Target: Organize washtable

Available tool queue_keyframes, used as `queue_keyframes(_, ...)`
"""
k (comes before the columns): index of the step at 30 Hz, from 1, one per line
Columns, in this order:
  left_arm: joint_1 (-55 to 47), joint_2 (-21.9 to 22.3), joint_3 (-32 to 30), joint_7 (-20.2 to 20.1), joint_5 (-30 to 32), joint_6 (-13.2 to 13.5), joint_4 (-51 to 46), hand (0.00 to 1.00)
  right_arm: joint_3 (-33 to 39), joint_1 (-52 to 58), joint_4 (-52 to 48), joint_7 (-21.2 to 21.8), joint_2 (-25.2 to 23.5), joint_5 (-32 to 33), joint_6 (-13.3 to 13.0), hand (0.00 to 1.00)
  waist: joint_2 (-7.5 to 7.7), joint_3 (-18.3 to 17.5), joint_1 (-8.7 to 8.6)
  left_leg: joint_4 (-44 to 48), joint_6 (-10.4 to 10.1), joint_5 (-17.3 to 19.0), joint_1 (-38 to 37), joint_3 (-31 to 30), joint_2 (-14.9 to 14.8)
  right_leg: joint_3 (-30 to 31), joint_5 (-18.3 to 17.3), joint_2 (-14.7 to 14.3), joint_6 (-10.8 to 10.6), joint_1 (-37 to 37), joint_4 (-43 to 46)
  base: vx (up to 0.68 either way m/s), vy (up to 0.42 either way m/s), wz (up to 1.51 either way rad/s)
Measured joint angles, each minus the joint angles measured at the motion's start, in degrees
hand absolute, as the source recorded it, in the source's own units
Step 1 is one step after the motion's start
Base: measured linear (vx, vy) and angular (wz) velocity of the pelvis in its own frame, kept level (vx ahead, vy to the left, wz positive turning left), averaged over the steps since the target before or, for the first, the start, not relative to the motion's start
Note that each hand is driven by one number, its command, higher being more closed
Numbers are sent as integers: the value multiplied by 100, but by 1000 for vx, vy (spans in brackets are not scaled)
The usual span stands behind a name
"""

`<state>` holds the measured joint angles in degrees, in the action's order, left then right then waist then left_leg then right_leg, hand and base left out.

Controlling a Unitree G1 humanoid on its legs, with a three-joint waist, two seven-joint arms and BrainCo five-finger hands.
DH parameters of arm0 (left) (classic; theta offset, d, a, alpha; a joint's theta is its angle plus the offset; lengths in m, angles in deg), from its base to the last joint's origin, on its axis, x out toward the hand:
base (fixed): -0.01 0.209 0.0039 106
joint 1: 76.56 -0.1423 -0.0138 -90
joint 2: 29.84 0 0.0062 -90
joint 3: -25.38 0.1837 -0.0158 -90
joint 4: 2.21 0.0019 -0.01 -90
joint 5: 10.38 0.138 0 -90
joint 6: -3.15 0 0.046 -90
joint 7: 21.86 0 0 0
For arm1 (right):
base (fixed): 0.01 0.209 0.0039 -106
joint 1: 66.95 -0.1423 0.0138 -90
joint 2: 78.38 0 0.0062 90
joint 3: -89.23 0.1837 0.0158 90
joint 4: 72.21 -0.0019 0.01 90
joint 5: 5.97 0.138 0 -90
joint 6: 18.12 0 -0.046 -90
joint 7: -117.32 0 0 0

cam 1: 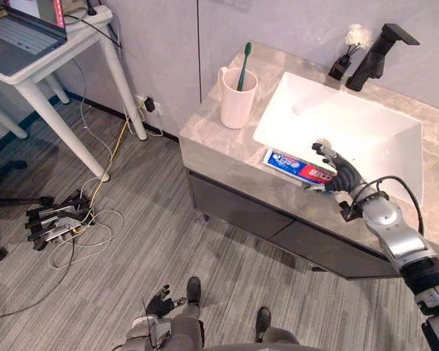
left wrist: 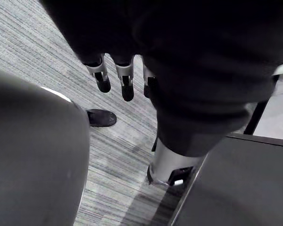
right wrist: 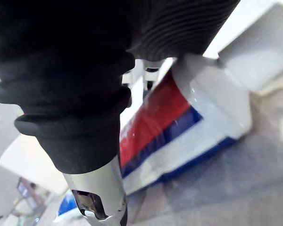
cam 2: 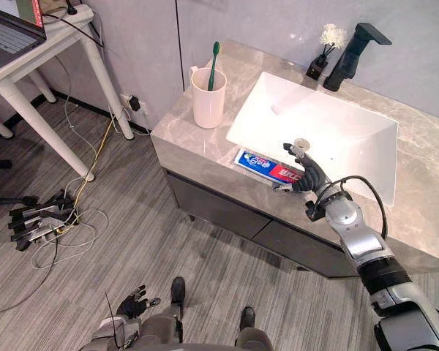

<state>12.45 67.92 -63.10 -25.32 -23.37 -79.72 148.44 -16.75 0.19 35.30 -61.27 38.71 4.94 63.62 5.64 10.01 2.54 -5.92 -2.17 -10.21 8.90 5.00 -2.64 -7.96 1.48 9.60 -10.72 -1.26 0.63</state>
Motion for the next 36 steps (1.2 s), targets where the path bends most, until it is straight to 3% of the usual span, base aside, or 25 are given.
queue_keyframes(4, -8, -3, 1, 1, 6, -1, 15, 0, 23, -7, 18, -6, -1, 34, -1, 0, -51, 7, -9, -3, -42, 72, -61, 16, -246, -9, 316, -227, 119, 6, 2, 5, -7, -12)
queue_keyframes(10, -17, 76, 7, 1, 6, -4, 17, 0, 68, -8, 19, -8, -2, 35, -1, 0, -214, 22, -15, -3, -29, 82, -60, -6, -289, -25, 327, -268, 144, -1, 16, -49, 2, 0)
queue_keyframes(11, -24, 96, 7, 2, 6, -4, 17, 0, 92, -8, 19, -8, -2, 35, -1, 0, -253, 22, -11, -3, -31, 80, -52, -8, -289, -33, 285, -271, 205, -5, 18, -93, -20, 2)
queue_keyframes(13, -23, 110, 4, 4, 7, -4, 21, 0, 218, -36, 41, -12, 0, 35, -1, 0, -270, 31, -17, -3, -77, 46, -18, -20, -182, -165, -151, -187, 283, -20, 38, -94, -51, 10)
queue_keyframes(19, -61, 124, 0, -9, 4, -6, 23, 0, 253, -31, 168, -19, 7, 37, 2, 0, -328, -6, -47, -1, -100, 58, 54, -7, -232, -106, -249, -242, 226, -98, -30, -25, -29, -6)
queue_keyframes(21, -50, 94, -4, -9, 2, 15, 13, 0, 255, -35, 193, -18, 5, 37, 2, 0, -241, -10, -33, -1, -61, 14, 57, 0, -195, -92, -245, -159, 197, -92, -49, 78, 7, 2)
queue_keyframes(28, -33, 87, -7, 1, 3, 16, 11, 0, 256, -216, 439, -16, -88, 38, 9, 0, -167, 1, -15, -1, -28, -40, 15, -22, 38, -153, -51, 48, 35, 9, -30, 108, 33, 10)
queue_keyframes(33, -38, 73, -6, 0, 7, 13, 15, 0, 258, -275, 438, -22, -160, 45, 9, 0, -184, 5, -21, -4, -37, 64, -78, -18, -193, -146, 353, -209, 82, 13, -22, 27, 6, -12)
queue_keyframes(36, -46, 74, -2, 3, 8, 12, 15, 0, 258, -274, 438, -22, -164, 48, 9, 0, -207, 5, -24, -5, -19, 85, -84, -37, -254, -151, 385, -249, 119, 6, 19, -23, -4, 0)
